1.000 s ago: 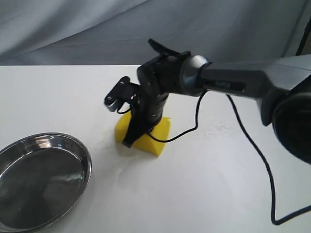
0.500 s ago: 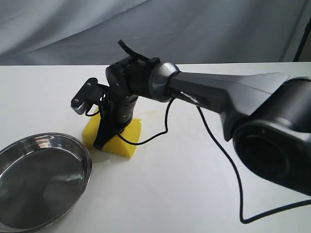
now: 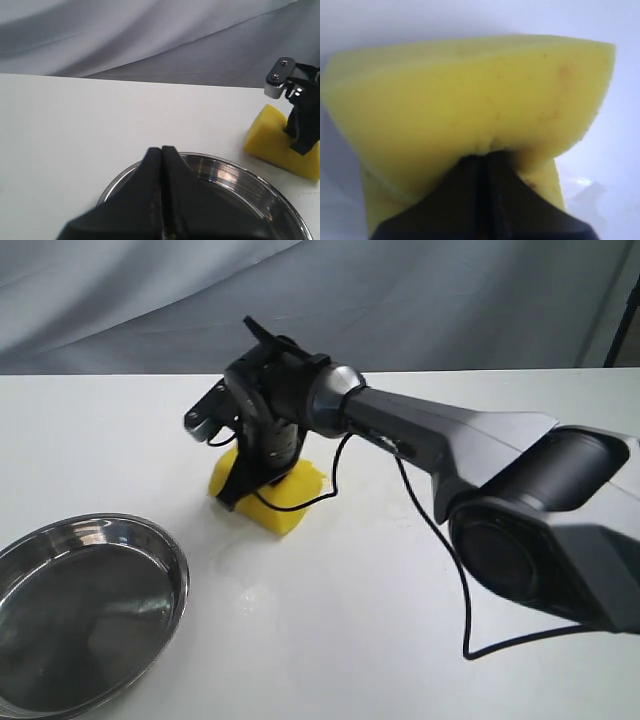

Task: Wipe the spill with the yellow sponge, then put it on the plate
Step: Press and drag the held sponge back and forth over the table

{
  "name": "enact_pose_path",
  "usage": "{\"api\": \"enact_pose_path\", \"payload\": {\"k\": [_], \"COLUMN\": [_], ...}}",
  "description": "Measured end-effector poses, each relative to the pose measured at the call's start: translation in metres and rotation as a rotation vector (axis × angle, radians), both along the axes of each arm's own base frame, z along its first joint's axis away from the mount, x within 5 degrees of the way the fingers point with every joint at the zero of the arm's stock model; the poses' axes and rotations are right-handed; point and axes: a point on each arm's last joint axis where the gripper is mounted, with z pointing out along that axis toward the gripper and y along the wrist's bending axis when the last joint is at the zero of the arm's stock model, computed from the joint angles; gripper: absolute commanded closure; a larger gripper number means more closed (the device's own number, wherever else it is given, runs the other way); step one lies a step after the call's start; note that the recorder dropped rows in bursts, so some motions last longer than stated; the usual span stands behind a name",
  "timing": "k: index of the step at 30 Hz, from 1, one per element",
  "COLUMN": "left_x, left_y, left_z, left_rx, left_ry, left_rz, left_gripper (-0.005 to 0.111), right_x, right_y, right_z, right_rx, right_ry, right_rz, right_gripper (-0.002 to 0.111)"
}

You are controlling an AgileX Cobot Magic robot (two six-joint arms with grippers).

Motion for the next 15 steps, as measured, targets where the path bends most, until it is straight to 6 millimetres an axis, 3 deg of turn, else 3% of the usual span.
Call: {"api": "enact_pose_path", "payload": {"k": [10, 15], "left_x": [0.0, 0.0], "left_y": [0.0, 0.0], "left_z": [0.0, 0.0], "left_rx": [0.0, 0.0], "left_ry": [0.0, 0.0], "left_rz": [0.0, 0.0], "left_gripper": [0.107, 0.107], "right_x": [0.056, 0.064], "right_y": [-0.104, -0.124], "right_z": [-0.003, -0.005], "right_rx": [-0.081, 0.001], "right_ry": [0.07, 0.13], "right_rz": [-0.26, -0.333], "right_gripper": [0.108, 0.108]}}
